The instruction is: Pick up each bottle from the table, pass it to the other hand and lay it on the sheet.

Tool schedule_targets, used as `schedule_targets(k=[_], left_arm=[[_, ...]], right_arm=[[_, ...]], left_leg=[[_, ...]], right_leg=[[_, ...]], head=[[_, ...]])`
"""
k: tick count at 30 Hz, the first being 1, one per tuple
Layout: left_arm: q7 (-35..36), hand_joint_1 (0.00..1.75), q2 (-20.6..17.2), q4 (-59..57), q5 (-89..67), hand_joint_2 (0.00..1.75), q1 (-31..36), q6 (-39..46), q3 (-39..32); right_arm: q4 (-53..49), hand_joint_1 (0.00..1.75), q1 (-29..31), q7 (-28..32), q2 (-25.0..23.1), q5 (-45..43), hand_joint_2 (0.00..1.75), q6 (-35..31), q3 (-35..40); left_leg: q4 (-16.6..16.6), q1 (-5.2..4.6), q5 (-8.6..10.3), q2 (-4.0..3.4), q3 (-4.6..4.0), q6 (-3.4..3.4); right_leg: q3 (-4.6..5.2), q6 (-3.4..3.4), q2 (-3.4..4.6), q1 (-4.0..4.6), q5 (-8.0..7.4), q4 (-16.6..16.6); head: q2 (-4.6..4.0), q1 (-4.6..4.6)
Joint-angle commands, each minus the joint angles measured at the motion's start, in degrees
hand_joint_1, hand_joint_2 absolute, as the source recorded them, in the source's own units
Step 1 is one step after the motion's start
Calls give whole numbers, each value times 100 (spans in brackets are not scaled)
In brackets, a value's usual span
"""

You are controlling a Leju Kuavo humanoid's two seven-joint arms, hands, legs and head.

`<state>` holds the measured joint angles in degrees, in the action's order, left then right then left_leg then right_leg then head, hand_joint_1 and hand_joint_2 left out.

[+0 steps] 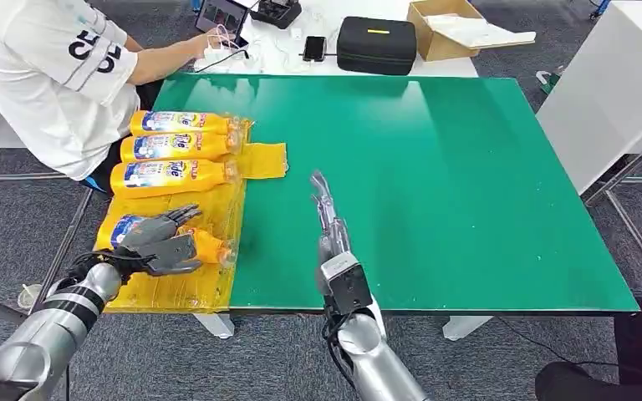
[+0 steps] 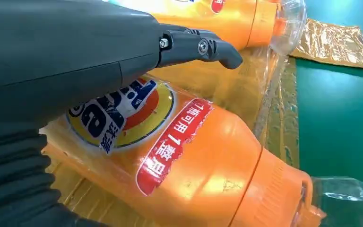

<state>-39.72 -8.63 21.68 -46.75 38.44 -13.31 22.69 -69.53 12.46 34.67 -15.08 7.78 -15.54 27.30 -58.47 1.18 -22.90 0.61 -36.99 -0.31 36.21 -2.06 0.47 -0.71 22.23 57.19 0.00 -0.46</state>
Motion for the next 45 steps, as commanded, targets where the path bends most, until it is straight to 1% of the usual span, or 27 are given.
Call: schedule_targets(k=[1,3,4,6,7,8,9,10,14,18,19,22,23,24,26,28,31,32,33,34,36,37,38,40,41,43,45], left_arm=[[-28,0,-217,557,919,0,-483,-758,211],[-28,0,-255,1096,1948,0,-754,-460,422],[-28,0,-162,1506,2487,0,-964,-15,360],[-28,0,330,2161,3451,0,-1304,763,-377],[-28,0,641,2569,3686,0,-1462,1458,-869],[-28,0,1075,3513,3932,175,-1743,2365,-1522],[-28,0,1347,4149,3950,175,-1883,3086,-1873],[-28,0,1638,4957,4272,175,-2049,3298,-2276],[-28,0,1629,4959,4272,175,-2049,3275,-2301],[-28,0,1629,4959,4272,175,-2049,3275,-2301],[-28,0,1619,5103,4283,175,-2096,3304,-2417],[-28,0,2182,6313,4591,175,-2510,3121,-2917],[-28,0,2343,6672,4675,175,-2739,3020,-2910],[-28,0,2397,7064,4447,175,-2966,3272,-2762],[-28,0,2394,7780,4393,175,-3426,3745,-2440],[-28,0,2169,8061,4308,175,-3704,4122,-2119],[-28,0,2152,7720,4807,175,-4022,3510,-2336],[-28,0,2152,7720,4807,175,-4022,3510,-2336],[-28,0,2154,7641,5091,175,-4314,3326,-2389],[2,0,2445,7084,5327,175,-4573,2858,-2684],[-28,0,2675,7079,4967,175,-4966,2611,-2794],[-28,0,2675,7079,4967,175,-4966,2611,-2794],[-28,0,2765,7081,4938,175,-5086,2419,-2840],[-28,0,2836,6999,4918,175,-5119,2205,-2832],[-28,0,2855,6976,4895,175,-5105,2149,-2780],[-28,0,2841,6858,4895,175,-5084,1994,-2642],[-28,0,2846,6798,4891,175,-5055,1964,-2558]], right_arm=[[561,0,291,-38,46,-43,0,26,-32],[574,0,279,-28,36,-31,0,7,-45],[549,0,256,-35,27,-12,0,-29,-59],[455,0,185,-100,3,78,0,-132,-68],[411,0,147,-157,-3,140,0,-184,-51],[321,0,60,-245,-27,303,0,-339,-22],[271,0,-13,-325,-40,406,0,-417,8],[227,0,-110,-351,-49,490,0,-520,32],[227,0,-168,-331,-46,506,0,-544,52],[227,0,-168,-331,-46,506,0,-544,52],[230,0,-139,-330,-33,510,0,-536,44],[66,0,-412,-247,20,679,0,-795,-37],[-39,0,-559,-141,64,774,0,-941,-62],[-170,0,-712,-104,99,827,0,-1000,-105],[-402,0,-1016,7,165,958,0,-1116,-176],[-618,0,-1197,128,168,1015,0,-1203,-231],[-1031,0,-1590,361,78,999,0,-1699,-491],[-1031,0,-1590,361,78,999,175,-1699,-491],[-1451,0,-1958,437,71,972,175,-1914,-672],[-1831,0,-2285,533,-106,802,175,-2446,-1008],[-2382,0,-2733,533,-138,841,175,-2446,-1313],[-2382,0,-2733,533,-138,841,175,-2446,-1313],[-2540,0,-2849,533,-180,1027,175,-2446,-1490],[-2486,0,-2843,533,-239,1141,175,-2446,-1590],[-2413,0,-2778,533,-249,1142,175,-2446,-1615],[-2391,0,-2711,533,-285,1183,175,-2446,-1654],[-2355,0,-2655,533,-313,1202,175,-2446,-1645]], left_leg=[[11,-3,-9,-26,30,8],[8,-5,-7,-21,22,6],[17,-4,-14,-38,46,12],[11,-8,-5,-10,23,8],[11,-6,-7,-10,27,11],[8,-6,-4,8,17,11],[6,-6,-7,21,19,15],[-3,-5,-1,42,-7,14],[-7,-9,-13,-8,-12,10],[-5,-6,-12,-10,-22,3],[-5,-4,-25,-13,7,7],[-8,5,-18,-15,-17,7],[-7,5,-16,-11,-24,8],[-5,5,-15,-14,-23,6],[-1,1,-19,-13,-15,9],[-3,1,-28,-15,-9,10],[4,-4,-41,-17,10,7],[3,-5,-47,-22,14,11],[5,-5,-42,-14,3,6],[6,-8,-38,-1,-9,6],[12,-10,-45,-7,9,10],[8,-10,-46,-8,-5,6],[9,-11,-57,-4,14,10],[4,-10,-46,-13,-20,7],[8,-10,-52,-6,1,9],[3,-9,-51,-9,-21,6],[3,-7,-57,-9,-9,10]], right_leg=[[-23,7,17,0,2,-11],[-15,4,15,-3,1,-6],[-35,11,25,2,3,-17],[-18,2,4,-6,3,-8],[-23,4,0,-3,5,-12],[-17,1,-17,-3,9,-9],[-24,2,-33,-2,14,-11],[-2,-1,-52,-3,16,-4],[18,2,-2,-5,8,-4],[30,4,0,-3,3,-3],[2,13,-4,2,16,-1],[23,6,3,4,7,-4],[28,2,0,7,6,-5],[29,2,4,9,4,-7],[21,0,-1,5,10,-10],[14,1,0,5,17,-9],[-3,3,2,0,27,-11],[-4,6,5,0,29,-10],[6,8,0,-2,25,-11],[16,7,-11,-6,29,-9],[1,1,-5,-7,39,-15],[17,-2,-2,-8,34,-13],[-7,0,-9,-8,47,-14],[38,-3,5,-9,31,-11],[10,0,-5,-7,40,-15],[33,-3,2,-8,33,-9],[19,-1,1,-6,37,-10]], head=[[0,2],[0,0],[0,2],[0,0],[2,2],[0,0],[0,-2],[0,0],[0,2],[0,0],[0,0],[0,2],[0,2],[0,0],[0,2],[0,2],[0,4],[0,2],[0,0],[0,2],[0,-2],[0,0],[0,0],[0,-9],[0,11],[0,0],[2,0]])
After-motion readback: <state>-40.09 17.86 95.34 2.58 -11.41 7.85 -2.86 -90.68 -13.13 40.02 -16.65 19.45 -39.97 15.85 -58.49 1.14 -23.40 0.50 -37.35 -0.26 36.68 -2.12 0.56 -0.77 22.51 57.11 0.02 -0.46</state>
